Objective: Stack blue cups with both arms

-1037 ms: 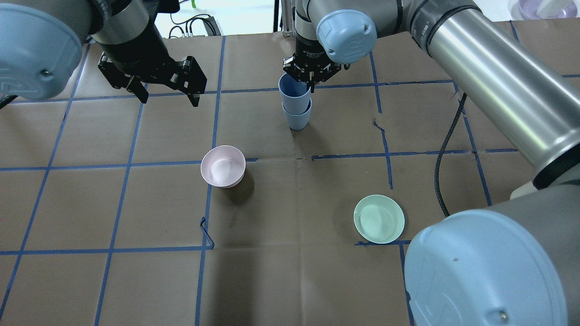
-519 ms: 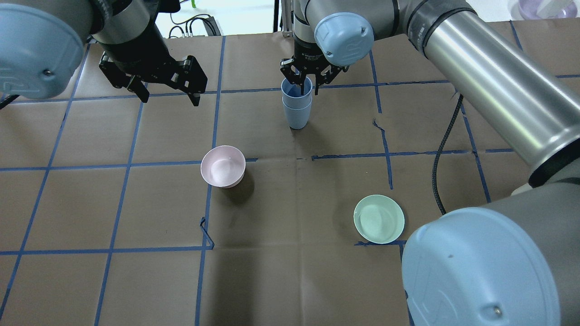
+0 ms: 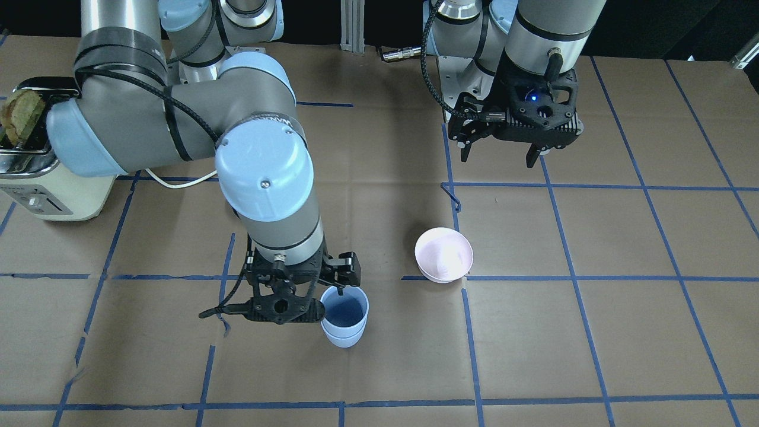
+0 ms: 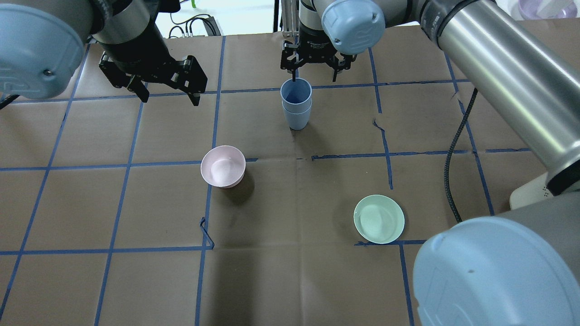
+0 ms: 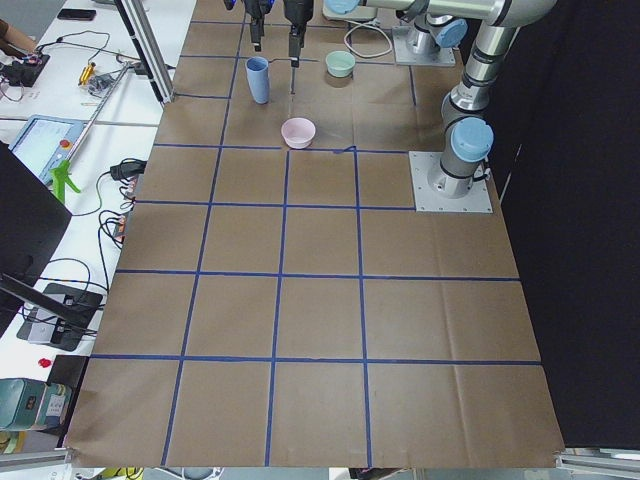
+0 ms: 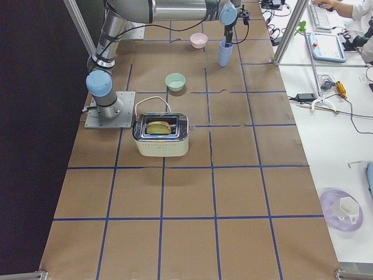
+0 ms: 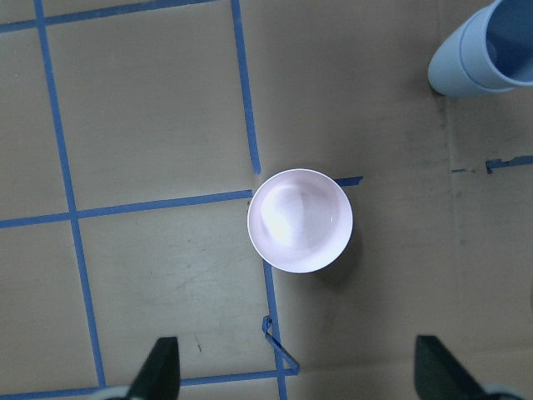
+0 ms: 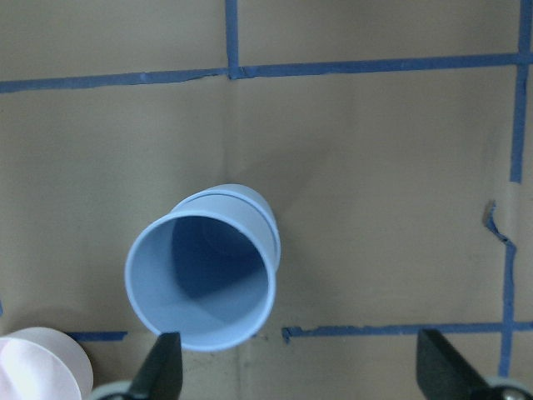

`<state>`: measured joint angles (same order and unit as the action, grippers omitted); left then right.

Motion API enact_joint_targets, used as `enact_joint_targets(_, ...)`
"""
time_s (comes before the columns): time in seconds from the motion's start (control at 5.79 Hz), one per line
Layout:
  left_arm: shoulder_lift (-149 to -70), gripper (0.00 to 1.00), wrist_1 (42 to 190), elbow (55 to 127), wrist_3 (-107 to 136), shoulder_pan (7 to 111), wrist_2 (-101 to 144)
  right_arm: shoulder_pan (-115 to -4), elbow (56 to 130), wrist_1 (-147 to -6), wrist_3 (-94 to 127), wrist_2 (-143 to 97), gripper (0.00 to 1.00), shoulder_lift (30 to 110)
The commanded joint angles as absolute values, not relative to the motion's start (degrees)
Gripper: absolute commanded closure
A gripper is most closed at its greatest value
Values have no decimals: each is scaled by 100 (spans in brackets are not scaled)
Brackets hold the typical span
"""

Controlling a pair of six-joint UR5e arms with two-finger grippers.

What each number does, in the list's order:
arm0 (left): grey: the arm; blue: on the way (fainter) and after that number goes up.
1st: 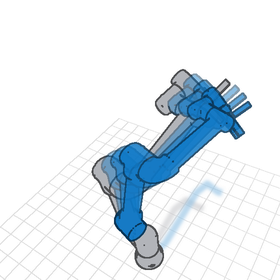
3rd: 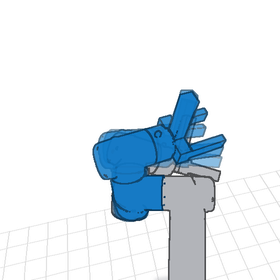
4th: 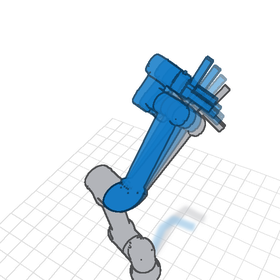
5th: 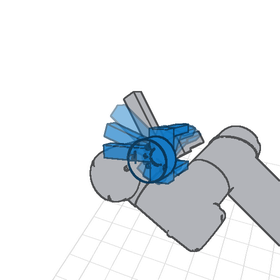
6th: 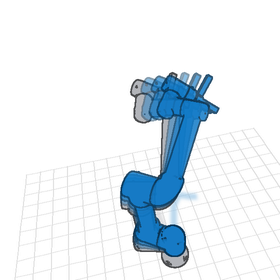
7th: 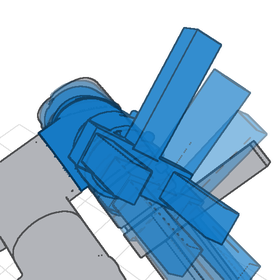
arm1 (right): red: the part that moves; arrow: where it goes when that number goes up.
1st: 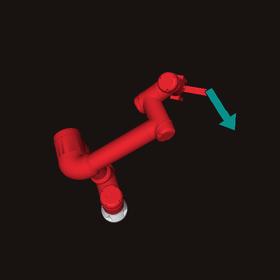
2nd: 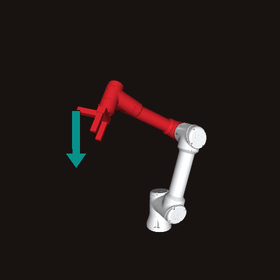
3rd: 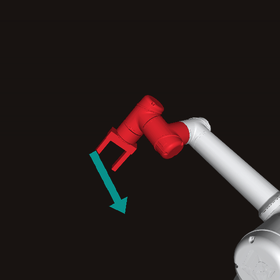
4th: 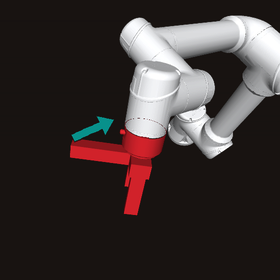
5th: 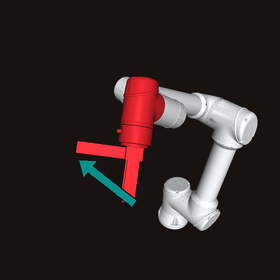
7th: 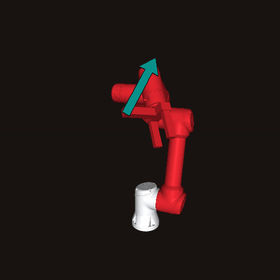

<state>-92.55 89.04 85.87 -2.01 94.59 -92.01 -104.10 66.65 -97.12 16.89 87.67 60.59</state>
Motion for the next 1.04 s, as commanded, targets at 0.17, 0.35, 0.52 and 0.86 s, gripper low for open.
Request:
enact_joint_targets(0.17, -9246, 1, 8903, 8587, -193, 9457, -9202, -9522, 6863, -8074, 832, 8798, 0, 7466)
enact_joint_targets(0.35, -9255, 1, 8895, 8587, -193, 9457, -9202, -9188, 7108, -7686, 391, 8833, 0, 7967)
enact_joint_targets(0.52, -9255, 1, 8895, 8587, -193, 9457, -9193, -8837, 7571, -7621, -118, 8859, 0, 8502)
enact_joint_targets(0.86, -9255, 1, 8886, 8587, -193, 9457, -9202, -8718, 8216, -7646, 137, 8824, 0, 9165)
